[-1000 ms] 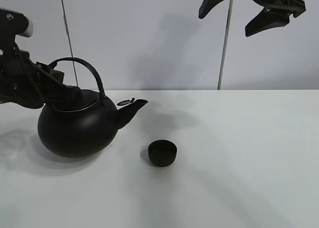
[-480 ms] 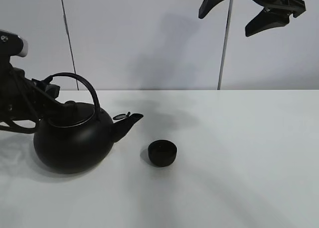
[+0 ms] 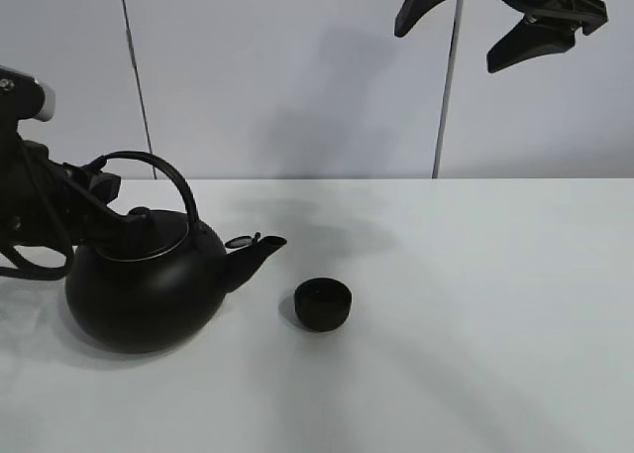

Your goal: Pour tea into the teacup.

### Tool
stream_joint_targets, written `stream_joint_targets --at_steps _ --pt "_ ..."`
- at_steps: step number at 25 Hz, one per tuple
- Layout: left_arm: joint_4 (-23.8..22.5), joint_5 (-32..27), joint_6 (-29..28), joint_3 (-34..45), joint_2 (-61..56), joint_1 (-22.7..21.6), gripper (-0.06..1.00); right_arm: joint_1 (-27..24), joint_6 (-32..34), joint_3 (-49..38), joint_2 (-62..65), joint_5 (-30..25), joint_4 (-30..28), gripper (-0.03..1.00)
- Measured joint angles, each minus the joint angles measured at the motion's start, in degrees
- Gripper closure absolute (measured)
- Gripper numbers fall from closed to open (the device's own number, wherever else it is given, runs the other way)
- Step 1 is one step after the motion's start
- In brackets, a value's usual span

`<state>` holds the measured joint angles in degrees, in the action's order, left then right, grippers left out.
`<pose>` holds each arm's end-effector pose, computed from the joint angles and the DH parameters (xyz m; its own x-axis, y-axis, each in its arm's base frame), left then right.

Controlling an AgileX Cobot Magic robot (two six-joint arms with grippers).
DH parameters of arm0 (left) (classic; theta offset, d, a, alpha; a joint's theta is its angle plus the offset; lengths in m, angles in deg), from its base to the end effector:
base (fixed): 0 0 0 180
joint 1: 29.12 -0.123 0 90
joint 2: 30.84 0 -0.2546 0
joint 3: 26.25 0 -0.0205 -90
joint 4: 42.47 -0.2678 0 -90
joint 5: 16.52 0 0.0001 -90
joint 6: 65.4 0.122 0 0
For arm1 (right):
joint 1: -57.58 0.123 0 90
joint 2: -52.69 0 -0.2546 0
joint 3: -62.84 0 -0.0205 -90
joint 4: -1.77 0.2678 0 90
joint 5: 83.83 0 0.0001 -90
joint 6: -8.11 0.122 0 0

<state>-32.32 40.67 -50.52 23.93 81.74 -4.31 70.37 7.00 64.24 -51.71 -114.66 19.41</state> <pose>0.2914 -0.1148 0.0751 -0.2003 0.2694 -0.9420 0.3225 0.9260 0.1962 0.4029 0.1109 0.2476 -0.7212 0.0841 -0.6876 -0.1585 0.9462 0.2820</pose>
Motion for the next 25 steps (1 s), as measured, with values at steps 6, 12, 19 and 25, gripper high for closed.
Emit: stream_joint_targets --at_steps 6,12,19,25 --pt "-2.2 0.0 0.0 0.0 0.0 0.0 0.84 0.0 0.0 0.0 0.0 0.0 0.0 0.29" --pt "-4.1 0.2 0.0 0.8 0.0 0.0 0.84 0.0 0.0 0.0 0.0 0.0 0.0 0.29" --pt "-6.0 4.3 -1.1 2.9 -0.1 0.0 0.77 0.0 0.0 0.0 0.0 0.0 0.0 0.29" --pt "-6.0 7.7 -4.1 5.0 -0.9 0.0 0.57 0.0 0.0 0.0 0.0 0.0 0.0 0.29"
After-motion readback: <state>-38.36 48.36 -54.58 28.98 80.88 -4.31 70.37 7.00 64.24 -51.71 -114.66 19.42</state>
